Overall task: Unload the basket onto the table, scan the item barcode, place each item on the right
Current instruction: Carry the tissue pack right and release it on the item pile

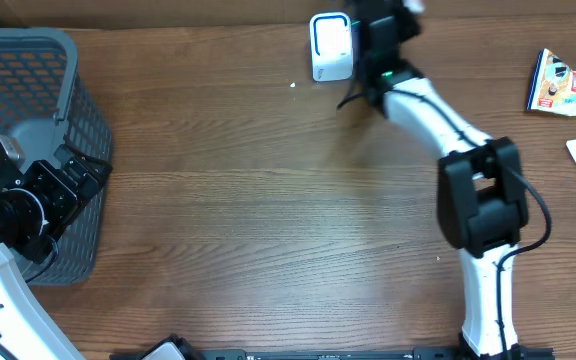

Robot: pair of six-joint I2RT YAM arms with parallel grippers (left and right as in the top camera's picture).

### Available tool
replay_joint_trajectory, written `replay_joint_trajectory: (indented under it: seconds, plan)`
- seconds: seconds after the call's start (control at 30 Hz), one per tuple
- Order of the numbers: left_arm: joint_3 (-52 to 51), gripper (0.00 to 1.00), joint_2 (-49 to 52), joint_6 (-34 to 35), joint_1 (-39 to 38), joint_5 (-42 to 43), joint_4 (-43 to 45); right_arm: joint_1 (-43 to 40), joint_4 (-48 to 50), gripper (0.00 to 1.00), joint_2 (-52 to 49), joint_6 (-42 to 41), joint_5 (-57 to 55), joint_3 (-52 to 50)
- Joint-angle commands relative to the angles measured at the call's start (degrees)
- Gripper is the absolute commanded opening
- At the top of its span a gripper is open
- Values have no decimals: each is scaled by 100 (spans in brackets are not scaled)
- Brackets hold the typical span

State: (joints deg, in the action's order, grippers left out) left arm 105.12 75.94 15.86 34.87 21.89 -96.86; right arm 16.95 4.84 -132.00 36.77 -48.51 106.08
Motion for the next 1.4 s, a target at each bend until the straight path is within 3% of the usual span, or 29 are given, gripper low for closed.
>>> replay_joint_trajectory:
  seconds: [0.0, 0.2, 0.33, 0.47, 0.57, 0.67, 0.7, 0.73, 0.8, 1.03, 1.2, 1.37]
  plan:
    - [-20, 100, -7, -129, -39, 15, 7, -872, -369, 4, -11, -824, -1635, 127]
    - [-20, 100, -7, -129, -39, 15, 7, -1993, -2341, 4, -11, -2140, -1939, 125]
    - [-20, 100, -7, -129, -39, 15, 7, -2583, -3554, 4, 0, -3274, -1508, 127]
    - [-20, 100, -7, -129, -39, 15, 7, -3042, -4192, 4, 46, -4048, -887, 127]
    - [-20, 100, -7, -129, -39, 15, 7, -3279, -4304, 5, 63, -4151, -378, 127]
    - [-20, 100, -7, -129, -39, 15, 7, -3414, -4391, 25, 63, -4153, 20, 127]
    - [-20, 100, -7, -129, -39, 15, 7, -3449, -4413, 38, 63, -4155, 140, 127]
    - [-20, 100, -7, -129, -39, 15, 7, -3475, -4422, 51, 63, -4155, 238, 127]
    - [-20, 100, -7, -129, -39, 15, 7, -3515, -4435, 100, 66, -4155, 345, 127]
    - [-20, 100, -7, -129, -39, 15, 7, -3519, -4507, 100, 551, -4522, 367, 131]
    - [-20, 100, -7, -129, -39, 15, 7, -3519, -4581, 100, 1495, -4977, 455, 131]
    - [-20, 100, -7, -129, -39, 15, 7, -3519, -4763, 100, 2570, -5056, 1290, 131]
